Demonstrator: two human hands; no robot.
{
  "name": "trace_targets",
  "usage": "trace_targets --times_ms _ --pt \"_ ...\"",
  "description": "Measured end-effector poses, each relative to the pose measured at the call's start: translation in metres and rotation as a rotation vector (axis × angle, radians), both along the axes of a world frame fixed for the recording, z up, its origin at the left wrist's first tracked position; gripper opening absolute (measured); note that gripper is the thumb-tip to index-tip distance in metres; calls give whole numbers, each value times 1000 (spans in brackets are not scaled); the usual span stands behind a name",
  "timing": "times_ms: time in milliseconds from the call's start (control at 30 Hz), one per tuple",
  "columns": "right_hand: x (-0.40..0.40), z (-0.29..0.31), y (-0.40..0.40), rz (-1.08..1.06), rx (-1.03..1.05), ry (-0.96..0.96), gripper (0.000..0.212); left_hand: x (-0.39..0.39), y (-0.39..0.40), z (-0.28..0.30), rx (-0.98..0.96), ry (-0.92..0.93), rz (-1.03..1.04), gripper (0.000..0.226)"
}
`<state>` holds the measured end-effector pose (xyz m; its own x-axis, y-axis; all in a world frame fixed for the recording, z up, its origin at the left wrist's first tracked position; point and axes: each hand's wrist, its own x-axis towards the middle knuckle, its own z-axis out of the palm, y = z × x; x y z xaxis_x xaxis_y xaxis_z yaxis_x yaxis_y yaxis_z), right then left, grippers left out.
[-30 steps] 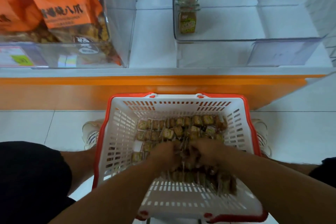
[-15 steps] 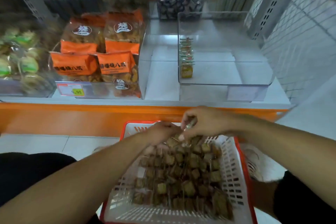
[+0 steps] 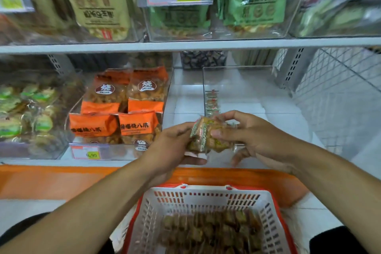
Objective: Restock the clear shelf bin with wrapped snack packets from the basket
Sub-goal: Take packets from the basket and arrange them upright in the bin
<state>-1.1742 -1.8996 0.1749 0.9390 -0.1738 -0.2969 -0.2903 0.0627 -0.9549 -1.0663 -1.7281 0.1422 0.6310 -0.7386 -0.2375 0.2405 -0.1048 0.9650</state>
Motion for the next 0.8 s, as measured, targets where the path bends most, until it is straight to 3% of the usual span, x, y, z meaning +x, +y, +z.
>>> trace_targets --times_ms 133,200,333,500,667,800 --pt "8 -3 -5 -58 77 -26 57 6 -3 2 -83 312 49 46" --pt "11 -5 -5 -52 110 -40 47 9 2 2 -105 361 -14 61" --pt "14 -10 -2 -18 130 -51 42 6 8 2 -127 247 -99 46" --pt "18 -20 7 -179 194 -73 47 -2 9 -7 -111 172 64 47" --pt "20 -24 10 -356 165 -95 26 -2 10 -6 -124 152 149 42" --pt "21 -19 4 -390 212 -135 27 -2 12 -8 -109 119 190 43"
